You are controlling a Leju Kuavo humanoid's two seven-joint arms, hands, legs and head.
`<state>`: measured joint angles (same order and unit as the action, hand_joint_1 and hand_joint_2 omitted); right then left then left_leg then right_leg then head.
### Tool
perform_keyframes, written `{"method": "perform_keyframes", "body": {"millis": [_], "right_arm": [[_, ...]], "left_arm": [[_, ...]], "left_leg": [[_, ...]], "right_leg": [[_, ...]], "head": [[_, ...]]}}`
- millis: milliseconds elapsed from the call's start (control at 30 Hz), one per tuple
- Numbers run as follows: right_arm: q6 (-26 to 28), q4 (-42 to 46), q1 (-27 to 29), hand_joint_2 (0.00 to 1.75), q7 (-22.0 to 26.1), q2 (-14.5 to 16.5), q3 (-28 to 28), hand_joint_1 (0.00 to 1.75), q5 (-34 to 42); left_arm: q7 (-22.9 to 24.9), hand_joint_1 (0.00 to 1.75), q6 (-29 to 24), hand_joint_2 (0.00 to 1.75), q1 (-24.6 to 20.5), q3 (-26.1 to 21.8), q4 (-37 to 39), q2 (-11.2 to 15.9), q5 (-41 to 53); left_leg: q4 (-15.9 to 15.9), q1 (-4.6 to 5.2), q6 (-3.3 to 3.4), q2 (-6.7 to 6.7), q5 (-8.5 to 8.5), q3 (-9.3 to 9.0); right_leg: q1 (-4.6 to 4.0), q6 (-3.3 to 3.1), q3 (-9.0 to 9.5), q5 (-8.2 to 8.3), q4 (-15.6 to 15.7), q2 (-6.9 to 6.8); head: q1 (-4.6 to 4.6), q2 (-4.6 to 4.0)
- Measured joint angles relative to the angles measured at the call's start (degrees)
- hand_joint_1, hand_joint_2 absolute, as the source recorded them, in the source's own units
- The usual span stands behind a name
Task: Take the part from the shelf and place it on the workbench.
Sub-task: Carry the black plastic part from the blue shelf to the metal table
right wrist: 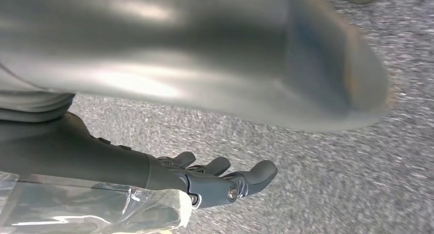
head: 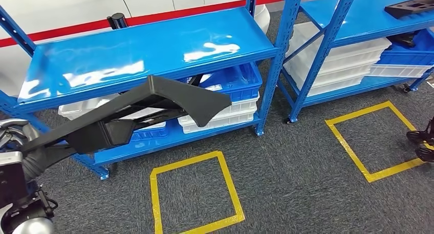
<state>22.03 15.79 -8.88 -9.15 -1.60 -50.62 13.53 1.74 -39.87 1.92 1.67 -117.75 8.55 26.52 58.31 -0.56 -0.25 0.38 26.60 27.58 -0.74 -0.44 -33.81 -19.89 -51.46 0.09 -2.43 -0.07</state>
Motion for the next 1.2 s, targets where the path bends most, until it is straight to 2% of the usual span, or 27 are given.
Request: {"method": "perform_keyframes", "body": {"millis": [67, 133, 167, 200, 233, 300, 333, 367, 400, 433, 467, 500, 533, 567, 600, 667, 700, 733, 800, 833, 867, 900, 933, 1033, 1067, 1167, 1200], "right_arm": [[0.04, 0.01, -0.03, 0.0, 0.04, 0.0, -0.1, 0.0, 0.14], [0.09, 0.01, -0.07, 0.0, 0.08, -0.01, -0.18, 0.0, 0.24], [0.11, 0.0, -0.09, 0.0, 0.09, -0.02, -0.2, 0.0, 0.27], [0.13, 0.0, -0.1, 0.0, 0.09, -0.03, -0.21, 0.0, 0.31], [0.15, 0.0, -0.12, 0.0, 0.1, -0.03, -0.22, 0.0, 0.32], [0.18, 0.01, -0.15, 0.0, 0.22, 0.02, -0.24, 0.0, 0.37], [0.15, 0.01, -0.18, 0.0, 0.28, 0.04, -0.26, 0.0, 0.42], [0.05, 0.01, -0.2, 0.0, 0.37, 0.05, -0.27, 0.0, 0.5], [-0.11, 0.01, -0.22, 0.0, 0.48, 0.06, -0.28, 0.0, 0.61], [-0.31, 0.01, -0.26, 0.0, 0.64, 0.07, -0.28, 0.0, 0.73], [-0.53, 0.01, -0.35, 0.0, 0.88, 0.07, -0.28, 0.0, 0.86], [-0.8, 0.01, -0.51, 0.0, 1.2, 0.09, -0.28, 0.0, 1.06], [-1.17, 0.01, -0.7, 0.0, 1.6, 0.12, -0.28, 0.0, 1.34], [-1.77, 0.01, -0.85, 0.0, 2.08, 0.16, -0.27, 0.0, 1.76], [-2.62, 0.01, -0.92, 0.0, 2.68, 0.19, -0.27, 0.0, 2.4], [-4.19, 0.01, -0.77, 0.0, 3.98, 0.23, -0.23, 0.0, 3.97], [-4.47, 0.01, -0.68, 0.0, 4.54, 0.21, -0.16, 0.0, 4.79], [-4.35, 0.01, -0.61, 0.0, 4.92, 0.19, -0.02, 0.0, 5.4], [-3.43, 0.01, -0.61, 0.0, 5.36, 0.12, 0.39, 0.0, 6.18], [-2.85, 0.01, -0.6, 0.0, 5.53, 0.11, 0.59, 0.0, 6.35], [-2.21, 0.01, -0.59, 0.0, 5.72, 0.11, 0.76, 0.0, 6.57], [-1.56, 0.01, -0.57, 0.0, 5.87, 0.13, 0.93, 0.0, 6.72], [-0.99, 0.01, -0.56, 0.0, 6.02, 0.14, 1.09, 0.0, 6.87], [-0.32, 0.01, -0.62, 0.0, 6.29, 0.31, 1.43, 0.0, 7.24], [-0.22, 0.01, -0.65, 0.0, 6.37, 0.39, 1.48, 0.0, 7.39], [0.11, 0.01, -0.62, 0.0, 6.74, 0.58, 1.61, 0.0, 7.68], [0.19, 0.01, -0.59, 0.0, 6.92, 0.64, 1.7, 0.0, 7.74]], "left_arm": [[-0.04, 1.75, 0.0, 1.75, -0.18, 0.0, 0.01, -0.02, 0.0], [-0.07, 1.75, 0.0, 1.75, -0.35, 0.01, 0.08, -0.05, -0.01], [-0.07, 1.75, 0.0, 1.75, -0.47, 0.02, 0.11, -0.08, -0.01], [-0.04, 1.75, 0.0, 1.75, -0.57, 0.03, 0.14, -0.1, -0.02], [0.02, 1.75, 0.0, 1.75, -0.61, 0.04, 0.16, -0.13, -0.02], [0.26, 1.75, 0.0, 1.75, -0.65, 0.05, 0.24, -0.15, 0.01], [0.45, 1.75, 0.0, 1.75, -0.64, 0.05, 0.31, -0.15, 0.01], [0.6, 1.75, 0.0, 1.75, -0.66, 0.05, 0.4, -0.15, -0.01], [0.71, 1.75, 0.0, 1.75, -0.68, 0.05, 0.51, -0.15, -0.04], [0.77, 1.75, 0.0, 1.75, -0.74, 0.05, 0.64, -0.15, -0.08], [0.78, 1.75, 0.0, 1.75, -0.82, 0.05, 0.75, -0.15, -0.11], [0.81, 1.75, 0.0, 1.75, -0.91, 0.04, 0.83, -0.14, -0.11], [0.9, 1.75, 0.0, 1.75, -1.04, 0.04, 0.88, -0.14, -0.11], [1.05, 1.75, 0.0, 1.75, -1.22, 0.05, 0.9, -0.12, -0.09], [1.38, 1.75, 0.0, 1.75, -1.4, 0.08, 0.91, -0.07, -0.11], [2.49, 1.75, 0.0, 1.75, -1.57, 0.23, 0.92, 0.26, -0.51], [3.21, 1.75, 0.0, 1.75, -1.55, 0.34, 0.93, 0.55, -0.91], [3.86, 1.75, 0.0, 1.75, -1.54, 0.47, 0.93, 0.9, -1.35], [5.08, 1.75, 0.0, 1.75, -1.57, 0.75, 0.93, 1.67, -1.92], [5.76, 1.75, 0.0, 1.75, -1.57, 0.92, 0.93, 2.04, -1.93], [6.51, 1.75, 0.0, 1.75, -1.55, 1.14, 0.93, 2.4, -1.87], [7.29, 1.75, 0.0, 1.75, -1.53, 1.37, 0.93, 2.77, -1.83], [8.06, 1.75, 0.0, 1.75, -1.54, 1.6, 0.93, 3.17, -1.92], [10.02, 1.75, 0.0, 1.75, -1.73, 2.29, 0.9, 4.59, -2.7], [10.52, 1.75, 0.0, 1.75, -1.8, 2.53, 0.88, 5.04, -2.85], [11.41, 1.75, 0.01, 1.75, -1.85, 3.21, 0.85, 6.13, -2.91], [11.71, 1.75, 0.01, 1.75, -1.84, 3.42, 0.84, 6.41, -2.85]], "left_leg": [[-7.13, 0.33, 0.77, -0.1, 0.76, -4.3], [-8.29, 0.43, 1.64, -0.18, 0.64, -4.36], [-8.25, 0.33, 2.04, -0.15, 0.09, -3.85], [-8.24, 0.21, 2.54, -0.08, -0.56, -3.2], [-8.31, 0.06, 2.95, -0.01, -1.33, -2.41], [-8.17, 0.12, 3.23, 0.05, -2.73, -0.73], [-8.03, 0.16, 3.17, 0.06, -3.39, 0.19], [-7.8, 0.18, 3.09, 0.08, -4.02, 1.13], [-7.54, 0.19, 2.98, 0.09, -4.62, 2.11], [-7.24, 0.17, 2.82, 0.09, -5.19, 3.1], [-6.91, 0.16, 2.61, 0.06, -5.71, 3.97], [-6.6, 0.2, 2.34, 0.04, -6.15, 4.73], [-6.31, 0.22, 2.02, 0.05, -6.5, 5.28], [-6.15, 0.24, 1.65, 0.08, -6.87, 5.64], [-6.11, 0.16, 1.24, 0.14, -7.26, 5.87], [-5.9, -0.2, 0.5, 0.19, -7.61, 6.33], [-4.97, -0.39, 0.22, 0.17, -6.65, 6.84], [-2.83, -0.5, -0.01, 0.15, -4.71, 7.73], [4.95, -0.57, -0.34, 0.12, 0.75, 10.36], [9.16, -0.56, -0.42, 0.11, 2.69, 11.59], [11.97, -0.49, -0.42, 0.1, 3.48, 12.16], [12.6, -0.39, -0.29, 0.1, 3.14, 11.7], [10.59, -0.21, -0.02, 0.09, 1.93, 9.96], [-2.9, 0.63, 1.68, 0.13, -1.56, 1.31], [-5.65, 0.89, 2.16, 0.16, -1.91, -0.22], [-7.29, 0.9, 2.64, 0.18, -2.45, -0.45], [-7.58, 0.67, 2.74, 0.13, -2.76, -0.36]], "right_leg": [[-0.11, 0.55, -0.78, 1.04, -0.26, 0.03], [-0.17, 1.14, -1.1, 2.03, -0.19, 0.04], [-0.12, 1.45, -1.49, 1.58, -0.58, 0.08], [-0.02, 1.76, -2.13, 0.01, -1.81, 0.12], [0.13, 2.04, -3.06, -2.74, -4.29, 0.15], [0.58, 2.51, -5.19, -9.28, -12.34, 0.14], [0.75, 2.72, -5.87, -11.04, -16.43, 0.13], [0.88, 2.88, -5.91, -11.18, -19.23, 0.13], [1.02, 2.99, -5.06, -10.01, -20.13, 0.13], [1.18, 3.05, -3.15, -8.24, -18.83, 0.13], [1.34, 3.06, -0.25, -6.81, -15.54, 0.13], [1.41, 3.06, 3.23, -6.52, -10.87, 0.16], [1.37, 2.89, 6.35, -7.12, -6.16, 0.21], [1.22, 2.61, 8.45, -7.97, -2.68, 0.27], [0.93, 2.22, 9.44, -8.66, -0.66, 0.31], [0.65, 1.07, 9.09, -8.24, -0.13, 0.24], [0.59, 0.51, 8.72, -7.81, -0.15, 0.18], [0.6, 0.01, 8.29, -7.31, -0.11, 0.11], [0.42, -0.59, 7.23, -6.39, -0.16, 0.05], [0.26, -0.75, 6.68, -5.98, -0.21, 0.03], [0.09, -0.84, 6.15, -5.61, -0.28, 0.04], [-0.07, -0.89, 5.69, -5.31, -0.36, 0.05], [-0.23, -0.91, 5.35, -5.06, -0.43, 0.07], [-0.62, -0.73, 4.89, -4.52, -0.51, 0.06], [-0.66, -0.55, 4.76, -4.33, -0.52, 0.02], [-0.66, 0.08, 4.31, -4.03, -0.73, -0.13], [-0.69, 0.35, 3.94, -4.63, -1.48, -0.12]], "head": [[0.04, 0.0], [0.03, 0.0], [-0.01, 0.0], [0.05, 0.0], [0.13, 0.0], [0.31, 0.0], [0.34, 0.0], [0.35, 0.0], [0.36, 0.0], [0.36, 0.0], [0.37, 0.0], [0.37, 0.0], [0.32, 0.0], [0.26, 0.0], [0.21, 0.0], [0.16, 0.0], [0.14, 0.0], [0.1, 0.0], [0.0, 0.0], [-0.02, 0.0], [-0.04, 0.0], [-0.04, 0.0], [-0.04, 0.0], [-0.01, 0.0], [0.0, 0.0], [-0.06, 0.0], [-0.03, 0.0]]}}
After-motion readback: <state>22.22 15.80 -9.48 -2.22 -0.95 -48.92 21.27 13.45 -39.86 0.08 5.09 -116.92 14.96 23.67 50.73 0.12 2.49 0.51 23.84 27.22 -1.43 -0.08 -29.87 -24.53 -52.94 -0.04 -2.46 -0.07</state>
